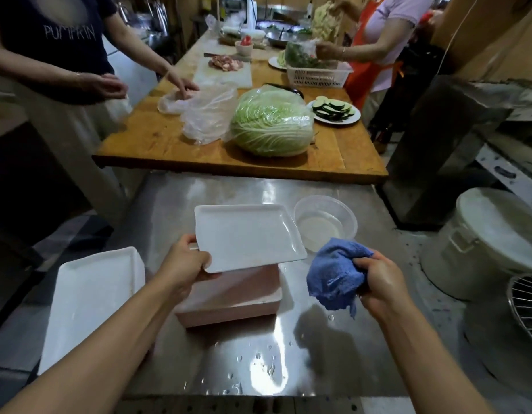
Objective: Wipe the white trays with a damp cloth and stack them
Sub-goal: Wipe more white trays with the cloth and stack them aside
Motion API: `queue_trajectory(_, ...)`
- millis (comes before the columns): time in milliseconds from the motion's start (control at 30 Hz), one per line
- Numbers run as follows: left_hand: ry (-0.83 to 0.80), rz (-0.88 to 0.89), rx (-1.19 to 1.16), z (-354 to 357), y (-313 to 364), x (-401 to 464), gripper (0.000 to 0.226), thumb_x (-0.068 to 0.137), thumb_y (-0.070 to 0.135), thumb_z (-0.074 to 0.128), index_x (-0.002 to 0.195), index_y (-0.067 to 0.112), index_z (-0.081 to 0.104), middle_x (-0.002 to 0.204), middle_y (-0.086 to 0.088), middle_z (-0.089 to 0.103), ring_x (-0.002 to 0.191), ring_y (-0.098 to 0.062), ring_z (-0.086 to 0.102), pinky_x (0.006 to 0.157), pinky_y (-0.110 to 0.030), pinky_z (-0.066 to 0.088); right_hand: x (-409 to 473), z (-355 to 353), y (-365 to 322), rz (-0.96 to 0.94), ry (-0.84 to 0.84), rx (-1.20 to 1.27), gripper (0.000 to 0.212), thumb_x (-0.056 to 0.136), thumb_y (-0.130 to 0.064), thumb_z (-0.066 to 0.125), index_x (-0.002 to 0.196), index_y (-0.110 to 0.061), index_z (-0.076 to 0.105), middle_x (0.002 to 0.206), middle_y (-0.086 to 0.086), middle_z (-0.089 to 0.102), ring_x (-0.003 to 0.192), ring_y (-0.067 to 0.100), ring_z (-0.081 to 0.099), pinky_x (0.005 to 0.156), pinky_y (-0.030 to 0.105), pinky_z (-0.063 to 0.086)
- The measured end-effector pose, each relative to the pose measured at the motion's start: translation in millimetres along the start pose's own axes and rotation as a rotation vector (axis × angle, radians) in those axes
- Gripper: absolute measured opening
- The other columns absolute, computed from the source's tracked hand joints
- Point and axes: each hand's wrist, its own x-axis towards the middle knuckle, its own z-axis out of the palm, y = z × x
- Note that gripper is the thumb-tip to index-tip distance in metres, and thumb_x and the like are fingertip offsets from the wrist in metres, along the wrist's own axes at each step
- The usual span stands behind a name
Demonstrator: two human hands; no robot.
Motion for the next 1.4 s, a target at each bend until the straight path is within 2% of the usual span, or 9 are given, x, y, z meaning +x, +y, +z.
queue_trajectory(100,0.002,0.075,0.069,36,25,13,0.041,0.077,-0.021,0.039,0.106,0.008,0.042,0.09,-0.006,0.055,0.076,-0.022,0.057,0.04,-0.027,0.052,5,-10,-2,0.006,0.0,0.044,0.031,0.08,0.017,0.037,0.082,-0.003,0.062,0.062,0.01,0.066,0.052,0.018,0.065,0.045,0.024,0.051)
queue_trajectory(200,0.011,0.167,0.192,73,43,27,0.039,0.081,-0.015,0.047,0.107,0.015,0.04,0.097,-0.005,0.053,0.078,-0.017,0.054,0.039,-0.022,0.049,8,-21,-2,0.02,0.002,0.061,0.03,0.08,0.017,0.037,0.08,-0.001,0.061,0.056,0.008,0.066,0.049,0.017,0.065,0.042,0.023,0.049)
queue_trajectory(267,0.034,0.248,0.317,96,50,34,0.04,0.085,-0.007,0.054,0.108,0.021,0.038,0.104,-0.002,0.05,0.084,-0.017,0.054,0.043,-0.022,0.051,11,-30,-1,0.033,0.013,0.054,0.029,0.081,0.016,0.038,0.082,-0.001,0.061,0.061,0.011,0.066,0.05,0.017,0.065,0.042,0.025,0.05)
queue_trajectory(400,0.14,0.447,0.555,131,55,38,0.039,0.084,-0.003,0.056,0.103,0.023,0.034,0.101,0.0,0.047,0.089,-0.02,0.05,0.064,-0.036,0.056,17,-41,-2,0.057,0.044,0.062,0.027,0.081,0.015,0.039,0.083,-0.001,0.061,0.066,0.013,0.062,0.048,0.016,0.063,0.041,0.024,0.048)
queue_trajectory(667,0.256,0.688,0.749,159,53,35,0.034,0.084,-0.003,0.05,0.099,0.021,0.03,0.095,-0.009,0.056,0.074,-0.024,0.048,0.047,-0.024,0.037,22,-49,-7,0.072,0.058,0.084,0.027,0.082,0.015,0.039,0.084,-0.002,0.06,0.072,0.016,0.061,0.059,0.022,0.061,0.046,0.027,0.049)
queue_trajectory(767,0.247,0.676,0.754,160,53,37,0.032,0.085,-0.003,0.05,0.102,0.019,0.033,0.103,-0.015,0.06,0.077,-0.025,0.05,0.055,-0.033,0.048,23,-48,-9,0.077,0.055,0.071,0.027,0.082,0.014,0.04,0.084,-0.003,0.06,0.073,0.016,0.061,0.061,0.023,0.061,0.05,0.028,0.049)
queue_trajectory(1100,0.241,0.678,0.691,157,48,40,0.033,0.083,-0.004,0.049,0.099,0.019,0.033,0.09,-0.002,0.05,0.075,-0.021,0.049,0.044,-0.017,0.033,21,-47,-7,0.086,0.064,0.072,0.027,0.082,0.014,0.039,0.083,-0.003,0.06,0.072,0.015,0.062,0.06,0.022,0.061,0.047,0.027,0.05)
queue_trajectory(1233,0.205,0.433,0.418,142,45,40,0.035,0.08,-0.007,0.048,0.101,0.019,0.037,0.096,-0.002,0.053,0.08,-0.019,0.051,0.055,-0.035,0.055,17,-44,-8,0.068,0.048,0.073,0.028,0.082,0.015,0.039,0.083,-0.003,0.061,0.072,0.014,0.061,0.059,0.021,0.06,0.048,0.028,0.049)
queue_trajectory(1400,0.057,0.117,0.016,106,32,20,0.039,0.081,-0.015,0.041,0.103,0.016,0.042,0.102,-0.005,0.051,0.085,-0.022,0.055,0.05,-0.035,0.055,2,-25,-25,-0.217,0.167,-0.064,0.029,0.086,0.01,0.043,0.078,-0.015,0.055,0.072,0.008,0.057,0.06,0.016,0.055,0.053,0.027,0.048)
